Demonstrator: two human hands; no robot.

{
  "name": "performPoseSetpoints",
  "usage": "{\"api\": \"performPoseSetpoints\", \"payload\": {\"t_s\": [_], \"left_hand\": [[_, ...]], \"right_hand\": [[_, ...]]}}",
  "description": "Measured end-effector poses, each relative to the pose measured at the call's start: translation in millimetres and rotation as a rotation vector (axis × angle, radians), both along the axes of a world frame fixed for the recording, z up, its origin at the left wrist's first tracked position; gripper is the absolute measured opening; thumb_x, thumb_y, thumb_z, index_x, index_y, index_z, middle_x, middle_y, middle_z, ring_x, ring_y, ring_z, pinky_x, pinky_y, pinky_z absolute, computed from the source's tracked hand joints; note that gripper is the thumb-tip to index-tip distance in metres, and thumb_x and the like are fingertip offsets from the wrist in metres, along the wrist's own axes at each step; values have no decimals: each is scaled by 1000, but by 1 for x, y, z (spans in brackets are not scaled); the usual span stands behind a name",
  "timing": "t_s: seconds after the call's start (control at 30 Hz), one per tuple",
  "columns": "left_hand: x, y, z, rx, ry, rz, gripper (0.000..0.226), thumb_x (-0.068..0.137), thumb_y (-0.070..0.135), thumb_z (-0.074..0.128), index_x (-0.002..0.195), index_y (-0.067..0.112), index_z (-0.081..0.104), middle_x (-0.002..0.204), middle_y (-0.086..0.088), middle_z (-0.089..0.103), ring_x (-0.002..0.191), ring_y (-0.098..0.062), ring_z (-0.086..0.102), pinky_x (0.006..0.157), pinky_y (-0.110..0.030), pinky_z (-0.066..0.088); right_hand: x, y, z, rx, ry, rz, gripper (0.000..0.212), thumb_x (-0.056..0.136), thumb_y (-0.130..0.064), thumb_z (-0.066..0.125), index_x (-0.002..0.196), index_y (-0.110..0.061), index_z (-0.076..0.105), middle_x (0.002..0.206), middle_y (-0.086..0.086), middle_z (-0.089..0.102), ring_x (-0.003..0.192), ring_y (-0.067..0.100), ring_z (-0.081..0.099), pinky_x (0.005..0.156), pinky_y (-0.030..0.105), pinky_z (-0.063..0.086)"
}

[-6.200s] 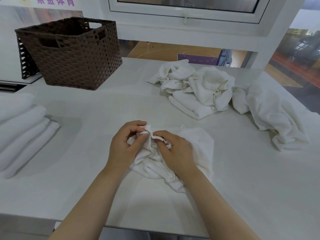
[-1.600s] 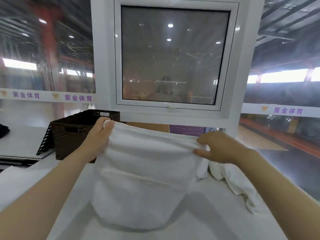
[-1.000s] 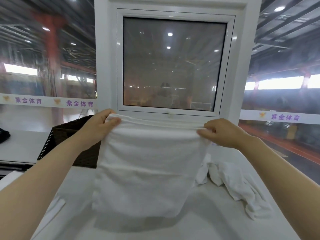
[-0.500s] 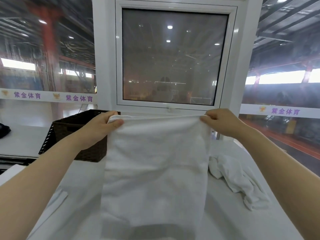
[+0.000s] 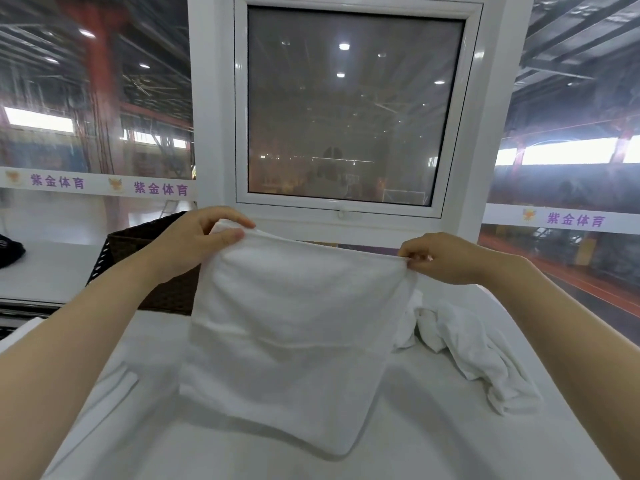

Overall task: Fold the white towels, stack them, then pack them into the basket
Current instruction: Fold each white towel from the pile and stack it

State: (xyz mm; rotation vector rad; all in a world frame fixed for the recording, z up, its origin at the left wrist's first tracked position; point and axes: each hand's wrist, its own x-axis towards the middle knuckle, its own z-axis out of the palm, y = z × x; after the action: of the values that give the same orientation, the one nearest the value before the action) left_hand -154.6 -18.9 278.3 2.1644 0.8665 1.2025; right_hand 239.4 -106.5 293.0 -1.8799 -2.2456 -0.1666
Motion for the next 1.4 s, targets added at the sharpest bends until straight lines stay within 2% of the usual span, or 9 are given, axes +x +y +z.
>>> {"api": "performPoseSetpoints", "payload": {"t_s": [0.23,0.37,0.57,0.67,0.8,0.93,1.03,1.27,1.4], "left_hand": [[-12,1,1,288,503,148,7,93,36,62,89,32,59,84,0,62,71,-10,50,61,-18,37],[-9,4,-2,397,452,250,14,92,44,57,90,30,56,69,-3,58,64,-18,53,59,-28,38],[-3,7,-11,501,391,311,21,95,43,52,94,22,51,68,-3,59,60,-18,55,54,-29,40],[-2,5,-10,402,386,260,15,93,37,60,88,25,53,72,-5,60,64,-22,54,57,-29,38],[-8,11,-9,266,371,172,10,91,38,64,92,33,55,89,0,65,79,-27,59,69,-35,46],[-9,24,-7,239,483,128,20,95,39,58,112,49,57,105,31,58,91,3,55,77,-16,42],[-3,39,-11,287,625,195,9,95,42,56,91,42,64,84,14,65,81,-10,60,69,-25,43],[11,69,-35,797,609,614,32,95,33,61,72,11,61,55,2,37,56,-22,33,71,-43,40],[18,66,-36,915,600,735,32,97,30,60,75,7,60,55,-12,48,55,-30,48,72,-44,40]], "right_hand": [[1,-2,-4,332,-332,-95,27,100,-36,42,123,-33,56,93,-4,65,87,17,49,92,35,38],[-6,-2,-2,365,-334,-169,51,100,-48,42,149,-37,30,112,-2,69,104,21,58,100,39,38],[-13,-2,1,548,-456,-271,35,102,-45,38,112,-27,66,86,-1,70,85,21,56,90,37,37],[-12,-8,5,507,-399,-238,32,101,-44,40,104,-26,67,82,-2,70,80,20,58,82,34,41],[-9,-16,14,122,-157,-157,18,99,-35,47,95,-30,64,97,-11,66,87,12,57,83,32,47],[-12,-8,13,186,-222,-207,19,98,-37,45,97,-33,64,99,-12,66,91,14,58,84,36,50],[-17,0,9,223,-296,-243,22,98,-38,44,104,-32,64,104,-9,68,93,18,60,84,35,48],[-26,22,-12,232,-364,-321,39,97,-30,47,135,-22,42,99,6,59,85,23,46,89,38,37],[-26,21,-19,330,-376,-358,43,95,-29,49,136,-18,39,99,7,61,94,26,52,88,39,37]]}}
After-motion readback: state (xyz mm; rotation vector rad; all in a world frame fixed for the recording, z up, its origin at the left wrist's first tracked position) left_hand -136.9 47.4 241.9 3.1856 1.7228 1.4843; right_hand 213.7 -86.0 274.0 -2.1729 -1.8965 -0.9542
